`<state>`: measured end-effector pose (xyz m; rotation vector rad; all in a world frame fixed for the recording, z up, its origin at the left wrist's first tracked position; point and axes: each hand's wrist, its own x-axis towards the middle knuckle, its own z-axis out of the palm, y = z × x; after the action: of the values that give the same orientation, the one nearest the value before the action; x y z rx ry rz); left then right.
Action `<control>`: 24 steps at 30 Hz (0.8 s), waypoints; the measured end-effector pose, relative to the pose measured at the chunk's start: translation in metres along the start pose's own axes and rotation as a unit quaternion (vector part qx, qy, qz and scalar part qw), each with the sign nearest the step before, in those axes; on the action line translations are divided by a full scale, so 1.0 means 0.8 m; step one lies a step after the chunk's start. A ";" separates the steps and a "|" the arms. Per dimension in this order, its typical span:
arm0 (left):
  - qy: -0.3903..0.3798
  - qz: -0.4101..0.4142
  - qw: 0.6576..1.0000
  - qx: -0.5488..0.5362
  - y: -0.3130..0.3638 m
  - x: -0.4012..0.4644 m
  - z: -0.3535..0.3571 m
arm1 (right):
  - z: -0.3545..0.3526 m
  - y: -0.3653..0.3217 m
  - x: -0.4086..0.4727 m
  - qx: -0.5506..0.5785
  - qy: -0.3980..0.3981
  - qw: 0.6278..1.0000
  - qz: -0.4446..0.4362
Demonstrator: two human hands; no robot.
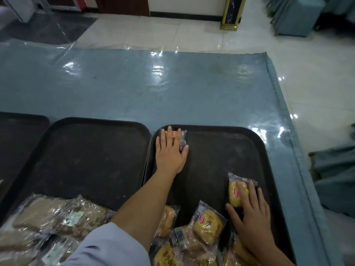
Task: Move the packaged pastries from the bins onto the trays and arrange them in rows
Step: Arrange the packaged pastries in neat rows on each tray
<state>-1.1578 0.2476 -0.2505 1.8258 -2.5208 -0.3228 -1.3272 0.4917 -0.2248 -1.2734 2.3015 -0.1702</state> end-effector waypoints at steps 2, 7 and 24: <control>0.002 0.004 1.000 0.000 -0.002 0.003 0.002 | 0.000 0.001 -0.002 -0.002 0.001 1.000 -0.001; -0.017 0.026 0.998 -0.054 0.001 -0.008 -0.032 | -0.015 0.004 -0.009 0.028 0.005 1.000 0.001; -0.136 0.016 0.975 -0.173 -0.058 -0.328 -0.040 | -0.047 -0.006 -0.068 0.090 -0.016 0.996 -0.011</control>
<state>-1.0264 0.4760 -0.1980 1.7017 -2.4455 -1.0027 -1.3179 0.5291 -0.1706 -1.2019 2.1917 -0.3538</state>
